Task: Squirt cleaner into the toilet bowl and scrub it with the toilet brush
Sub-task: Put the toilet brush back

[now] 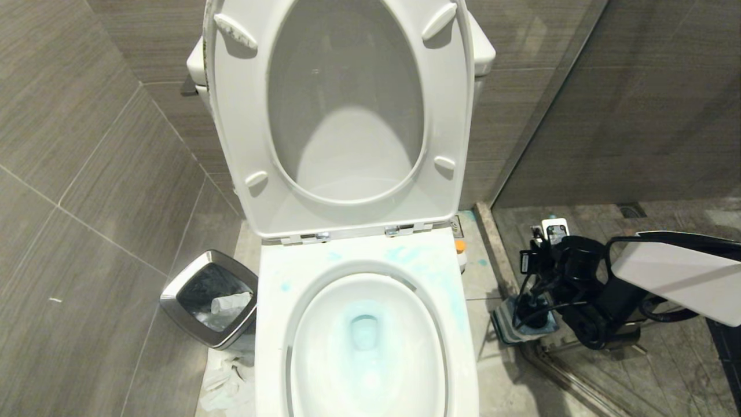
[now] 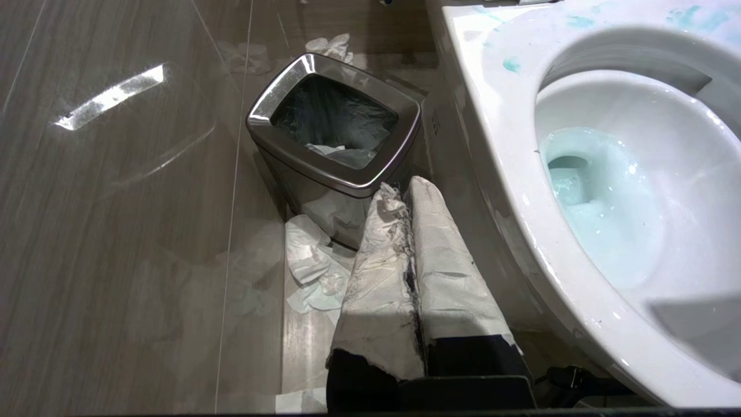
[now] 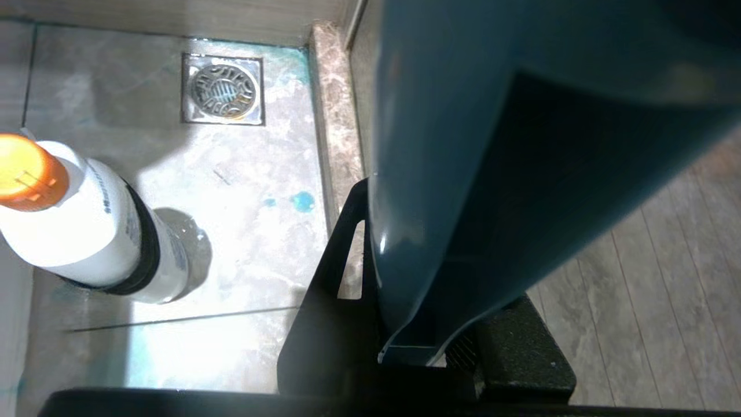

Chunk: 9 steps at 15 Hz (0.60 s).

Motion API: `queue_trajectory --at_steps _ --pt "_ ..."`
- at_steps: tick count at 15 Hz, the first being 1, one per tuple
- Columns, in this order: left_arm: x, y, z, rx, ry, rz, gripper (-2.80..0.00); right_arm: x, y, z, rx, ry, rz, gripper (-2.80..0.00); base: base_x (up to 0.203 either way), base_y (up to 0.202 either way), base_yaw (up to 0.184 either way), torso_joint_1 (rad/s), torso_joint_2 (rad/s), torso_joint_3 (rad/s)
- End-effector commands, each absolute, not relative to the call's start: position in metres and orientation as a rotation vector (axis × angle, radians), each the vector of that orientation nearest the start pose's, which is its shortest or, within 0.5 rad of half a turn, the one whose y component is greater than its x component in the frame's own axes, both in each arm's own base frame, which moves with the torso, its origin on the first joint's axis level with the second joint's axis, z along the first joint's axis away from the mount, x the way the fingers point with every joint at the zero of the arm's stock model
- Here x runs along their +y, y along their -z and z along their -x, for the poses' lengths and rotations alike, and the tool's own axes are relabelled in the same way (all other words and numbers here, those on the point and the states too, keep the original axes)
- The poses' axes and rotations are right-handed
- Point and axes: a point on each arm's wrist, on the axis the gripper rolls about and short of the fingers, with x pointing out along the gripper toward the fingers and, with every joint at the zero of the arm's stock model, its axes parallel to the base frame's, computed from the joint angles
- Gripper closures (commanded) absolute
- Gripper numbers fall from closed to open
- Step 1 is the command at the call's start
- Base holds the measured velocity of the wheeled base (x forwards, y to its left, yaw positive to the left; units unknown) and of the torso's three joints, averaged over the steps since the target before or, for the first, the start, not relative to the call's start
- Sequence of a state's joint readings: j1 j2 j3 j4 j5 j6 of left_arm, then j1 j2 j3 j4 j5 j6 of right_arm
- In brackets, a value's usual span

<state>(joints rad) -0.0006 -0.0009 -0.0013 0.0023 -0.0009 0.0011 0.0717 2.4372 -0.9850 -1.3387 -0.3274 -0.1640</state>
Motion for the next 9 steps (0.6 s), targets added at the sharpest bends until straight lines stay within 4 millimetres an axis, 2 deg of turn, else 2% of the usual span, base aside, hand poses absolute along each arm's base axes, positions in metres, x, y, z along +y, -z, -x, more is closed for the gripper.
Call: queue_trajectory --at_steps 1,4,9 --pt "0.0 -0.075 0.023 0.003 0.0 0.0 0.0 0.023 -0.018 -0.419 0.142 0.246 0.192 0.0 0.0 0.0 0.0 0.0 0.0 0.0" --pt "0.0 -0.075 0.023 0.003 0.001 0.0 0.0 0.022 -0.008 -0.407 0.204 0.239 0.209 0.0 0.0 0.0 0.0 0.0 0.0 0.0" --pt "0.0 -0.075 0.023 0.005 0.0 0.0 0.0 0.021 -0.001 -0.401 0.237 0.234 0.232 0.0 0.0 0.0 0.0 0.0 0.0 0.0"
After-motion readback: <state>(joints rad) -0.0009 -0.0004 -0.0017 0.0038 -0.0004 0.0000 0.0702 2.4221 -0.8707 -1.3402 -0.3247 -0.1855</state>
